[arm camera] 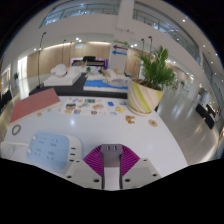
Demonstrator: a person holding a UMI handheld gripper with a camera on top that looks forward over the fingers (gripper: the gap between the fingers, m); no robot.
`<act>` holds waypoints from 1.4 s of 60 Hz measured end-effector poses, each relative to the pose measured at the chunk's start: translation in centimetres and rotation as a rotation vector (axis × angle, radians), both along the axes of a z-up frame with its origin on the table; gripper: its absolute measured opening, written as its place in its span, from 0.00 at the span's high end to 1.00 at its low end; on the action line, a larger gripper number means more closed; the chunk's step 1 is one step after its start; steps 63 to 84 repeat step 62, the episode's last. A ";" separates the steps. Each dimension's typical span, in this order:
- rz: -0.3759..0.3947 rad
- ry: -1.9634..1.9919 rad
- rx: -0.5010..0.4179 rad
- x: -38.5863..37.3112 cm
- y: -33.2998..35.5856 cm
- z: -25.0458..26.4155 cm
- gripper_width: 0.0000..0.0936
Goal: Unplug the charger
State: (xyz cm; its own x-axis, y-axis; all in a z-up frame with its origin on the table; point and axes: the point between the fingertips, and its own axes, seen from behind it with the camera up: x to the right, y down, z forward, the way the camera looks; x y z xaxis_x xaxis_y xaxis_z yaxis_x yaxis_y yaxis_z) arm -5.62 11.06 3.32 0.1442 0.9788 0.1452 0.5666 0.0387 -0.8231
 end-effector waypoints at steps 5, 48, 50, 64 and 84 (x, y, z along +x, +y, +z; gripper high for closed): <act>0.030 -0.036 -0.002 -0.3 0.5 -2.0 0.72; 0.056 -0.055 -0.071 32.6 1.6 19.9 0.09; 0.063 -0.053 -0.076 33.2 1.7 20.0 0.09; 0.019 -0.020 -0.019 34.2 4.7 19.8 0.09; 0.019 -0.020 -0.019 34.2 4.7 19.8 0.09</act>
